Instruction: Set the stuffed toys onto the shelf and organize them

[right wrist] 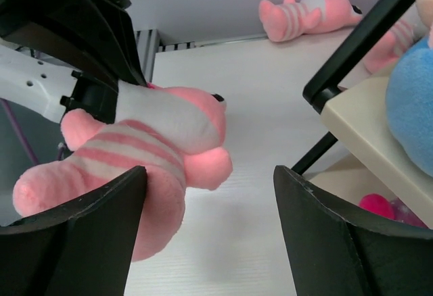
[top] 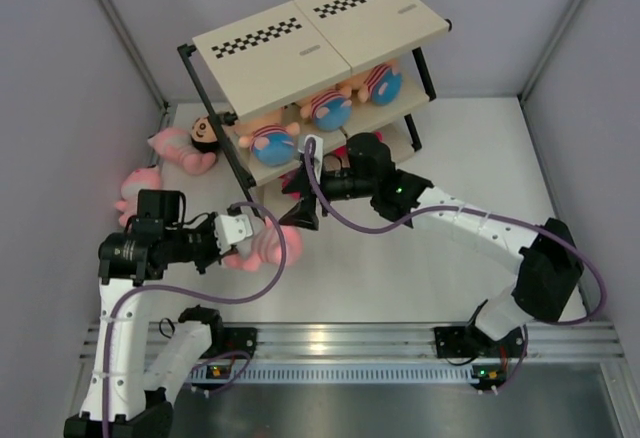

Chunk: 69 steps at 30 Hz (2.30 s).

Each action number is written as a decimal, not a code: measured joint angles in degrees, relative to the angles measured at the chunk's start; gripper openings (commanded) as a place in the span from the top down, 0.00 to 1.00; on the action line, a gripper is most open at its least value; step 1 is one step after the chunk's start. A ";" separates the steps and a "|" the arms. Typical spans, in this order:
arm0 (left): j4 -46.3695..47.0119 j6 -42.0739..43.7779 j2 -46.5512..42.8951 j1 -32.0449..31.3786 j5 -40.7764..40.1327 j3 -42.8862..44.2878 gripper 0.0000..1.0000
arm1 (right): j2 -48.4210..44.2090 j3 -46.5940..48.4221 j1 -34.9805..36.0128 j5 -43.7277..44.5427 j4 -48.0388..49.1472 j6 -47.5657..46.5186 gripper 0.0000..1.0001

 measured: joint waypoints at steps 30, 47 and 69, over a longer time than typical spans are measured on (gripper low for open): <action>-0.35 -0.96 3.26 -0.20 0.00 2.62 1.00 | -1.92 3.23 8.57 -0.46 -16.44 -15.93 0.98; 0.17 -14.29 2.78 -0.22 -2.45 8.17 0.01 | -24.35 4.04 6.47 11.41 -31.06 -18.34 1.00; 6.71 -32.11 7.06 0.39 -26.10 -2.40 0.01 | 12.66 57.51 -30.58 13.99 -11.96 -33.18 1.00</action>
